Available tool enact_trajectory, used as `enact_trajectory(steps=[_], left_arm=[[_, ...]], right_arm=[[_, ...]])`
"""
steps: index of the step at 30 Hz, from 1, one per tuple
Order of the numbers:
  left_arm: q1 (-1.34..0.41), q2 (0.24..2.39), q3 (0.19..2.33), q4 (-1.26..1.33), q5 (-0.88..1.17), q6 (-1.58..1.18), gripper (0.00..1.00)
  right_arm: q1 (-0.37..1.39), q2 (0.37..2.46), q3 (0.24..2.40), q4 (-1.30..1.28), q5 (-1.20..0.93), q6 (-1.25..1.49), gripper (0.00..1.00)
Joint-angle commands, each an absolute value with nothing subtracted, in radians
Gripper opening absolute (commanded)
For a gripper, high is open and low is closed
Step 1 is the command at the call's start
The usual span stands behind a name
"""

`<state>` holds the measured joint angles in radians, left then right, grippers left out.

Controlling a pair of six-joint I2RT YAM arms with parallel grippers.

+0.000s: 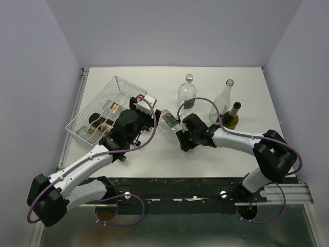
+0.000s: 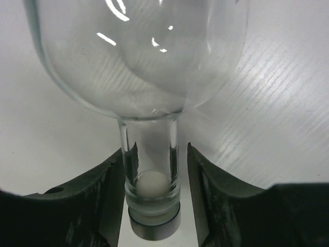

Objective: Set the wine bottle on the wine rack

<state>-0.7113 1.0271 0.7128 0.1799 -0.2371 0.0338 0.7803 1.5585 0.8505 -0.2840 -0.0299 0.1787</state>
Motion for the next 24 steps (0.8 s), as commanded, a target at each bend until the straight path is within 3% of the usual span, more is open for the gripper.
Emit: enact_trajectory(steps=[1,6,12,20,24], left_arm=[[-0.703,0.983,0.704,0.164,-0.281,0.057,0.86],[-0.695,0.956,0.669,0.164,-0.285,0.051,0.87],[-0.686,0.936,0.663,0.158,-0.299,0.054,0.88],[-0.683,0.887,0.650,0.160,-0.318,0.063,0.88],[-0.681,0.867,0.670,0.152,-0.344,0.078,0.88]], right_arm=[[0.784,1.608,0.851,-0.226,0.057,0.164,0.58],[0.782,1.660,0.891,-0.221,0.084,0.173,0.57],[0.782,1.697,0.922,-0.227,0.110,0.175,0.47],[0.785,1.691,0.916,-0.241,0.161,0.203,0.02],[0.792,1.640,0.948,-0.255,0.170,0.169,0.01]])
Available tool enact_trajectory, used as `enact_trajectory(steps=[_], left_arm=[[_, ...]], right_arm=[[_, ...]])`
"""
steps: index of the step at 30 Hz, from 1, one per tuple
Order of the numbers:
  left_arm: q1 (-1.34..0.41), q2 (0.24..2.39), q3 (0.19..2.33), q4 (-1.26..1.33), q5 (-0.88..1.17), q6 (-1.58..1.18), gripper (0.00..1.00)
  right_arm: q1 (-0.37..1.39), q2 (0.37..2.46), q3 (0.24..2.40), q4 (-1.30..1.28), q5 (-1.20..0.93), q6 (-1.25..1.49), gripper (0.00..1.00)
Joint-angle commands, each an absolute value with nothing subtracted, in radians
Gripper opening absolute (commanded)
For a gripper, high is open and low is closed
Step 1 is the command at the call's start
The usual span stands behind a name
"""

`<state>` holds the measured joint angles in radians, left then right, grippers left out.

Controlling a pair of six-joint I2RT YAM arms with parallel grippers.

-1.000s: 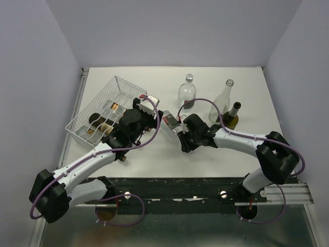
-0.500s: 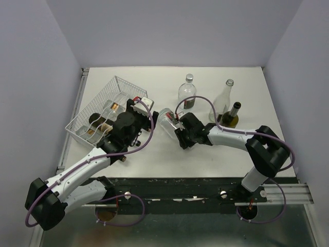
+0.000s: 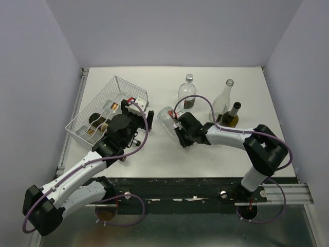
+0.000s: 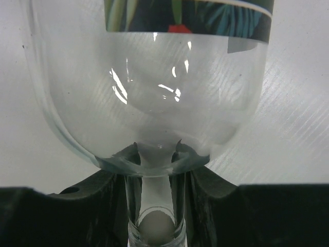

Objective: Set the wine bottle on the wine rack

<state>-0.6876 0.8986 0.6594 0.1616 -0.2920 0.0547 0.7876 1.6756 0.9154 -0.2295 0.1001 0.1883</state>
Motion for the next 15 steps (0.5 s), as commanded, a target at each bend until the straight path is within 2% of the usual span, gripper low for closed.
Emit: enact_trajectory(steps=[1,15], left_arm=[[-0.681,0.864,0.678,0.150,-0.350,0.083,0.87],[-0.680,0.756,0.768,0.118,-0.419,0.140,0.88]], right_arm=[[0.792,1.622,0.963,-0.259,0.169,0.158,0.01],[0.801,1.536,1.176,-0.334,0.123,0.121,0.01]])
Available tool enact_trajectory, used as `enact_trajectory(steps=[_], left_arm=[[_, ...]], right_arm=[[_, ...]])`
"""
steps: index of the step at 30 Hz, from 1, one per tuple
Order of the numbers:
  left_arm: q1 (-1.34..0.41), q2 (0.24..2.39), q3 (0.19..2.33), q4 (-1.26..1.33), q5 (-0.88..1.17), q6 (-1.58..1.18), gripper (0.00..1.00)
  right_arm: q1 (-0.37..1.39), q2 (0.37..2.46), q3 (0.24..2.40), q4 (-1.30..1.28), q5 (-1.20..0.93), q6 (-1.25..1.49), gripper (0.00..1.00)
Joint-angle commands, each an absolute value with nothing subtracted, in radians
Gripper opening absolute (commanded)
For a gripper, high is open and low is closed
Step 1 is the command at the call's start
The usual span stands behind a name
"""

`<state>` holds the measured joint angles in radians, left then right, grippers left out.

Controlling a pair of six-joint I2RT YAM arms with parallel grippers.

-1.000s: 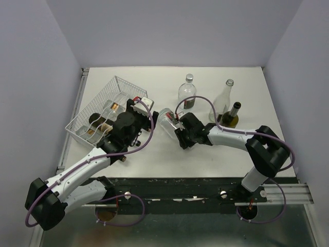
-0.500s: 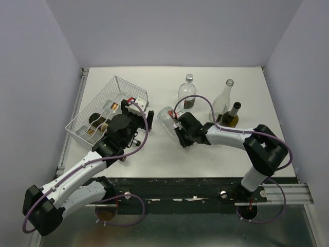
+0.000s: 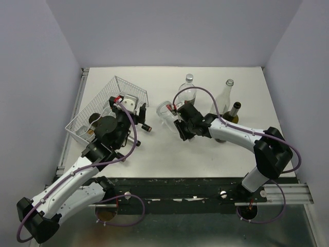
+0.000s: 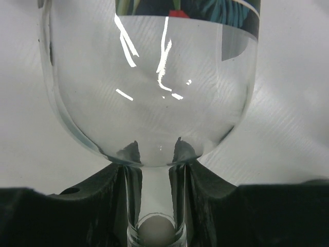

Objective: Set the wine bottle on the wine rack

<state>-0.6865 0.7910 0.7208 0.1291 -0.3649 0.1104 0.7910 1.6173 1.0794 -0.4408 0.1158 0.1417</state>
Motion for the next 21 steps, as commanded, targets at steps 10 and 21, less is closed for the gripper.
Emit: enact_trajectory(steps=[10,21], left_arm=[[-0.678,0.703,0.839,0.068,-0.477,0.147,0.89],[-0.464,0.914,1.092,-0.380,-0.346,-0.201,0.93]], right_arm=[[0.810,1.640,1.272,-0.307,0.055,0.058,0.01],[0.836,1.784,1.384,-0.313,0.006,0.011,0.01]])
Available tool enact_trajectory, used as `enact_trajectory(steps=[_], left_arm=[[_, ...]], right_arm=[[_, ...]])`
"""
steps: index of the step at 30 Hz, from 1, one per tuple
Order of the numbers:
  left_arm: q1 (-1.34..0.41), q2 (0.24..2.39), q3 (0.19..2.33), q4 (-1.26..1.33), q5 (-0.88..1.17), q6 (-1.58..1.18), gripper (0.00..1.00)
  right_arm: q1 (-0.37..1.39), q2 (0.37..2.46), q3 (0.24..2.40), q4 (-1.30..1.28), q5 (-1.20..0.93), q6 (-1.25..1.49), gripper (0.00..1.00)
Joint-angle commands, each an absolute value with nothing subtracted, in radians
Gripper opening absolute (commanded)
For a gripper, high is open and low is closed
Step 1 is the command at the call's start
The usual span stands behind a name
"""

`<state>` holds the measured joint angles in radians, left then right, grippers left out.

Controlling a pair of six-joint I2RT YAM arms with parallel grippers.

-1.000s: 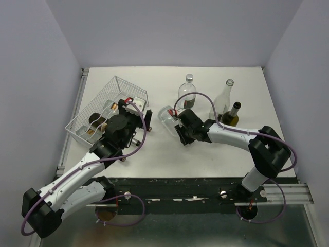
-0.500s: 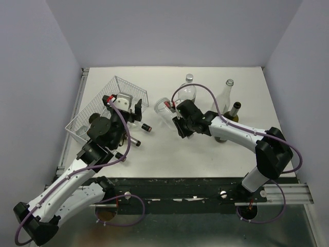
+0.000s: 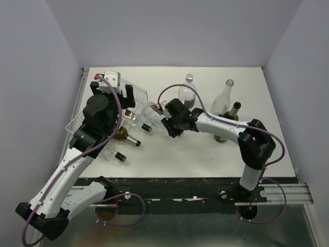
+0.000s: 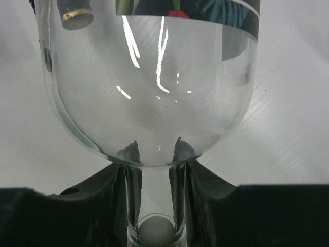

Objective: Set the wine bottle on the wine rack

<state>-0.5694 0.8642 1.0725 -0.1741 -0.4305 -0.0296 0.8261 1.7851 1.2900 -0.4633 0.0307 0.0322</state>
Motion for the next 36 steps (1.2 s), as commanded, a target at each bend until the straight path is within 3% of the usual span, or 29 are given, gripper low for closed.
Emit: enact_trajectory(steps=[1,15,36], left_arm=[[-0.436,0.919,1.092,-0.393,-0.318,-0.221,0.93],[-0.256,0.991,1.062,-0.451,-0.239,-0.305,0.93],[-0.206,1.034,0.885,-0.440,-0.299,-0.331,0.93]], right_arm=[[0.838,1.795,1.391,-0.313,-0.021,0.012,0.01],[0.841,1.901,1.499,-0.299,-0.029,-0.028,0.01],[0.839,2.022,1.612,-0.250,-0.045,-0.083,0.01]])
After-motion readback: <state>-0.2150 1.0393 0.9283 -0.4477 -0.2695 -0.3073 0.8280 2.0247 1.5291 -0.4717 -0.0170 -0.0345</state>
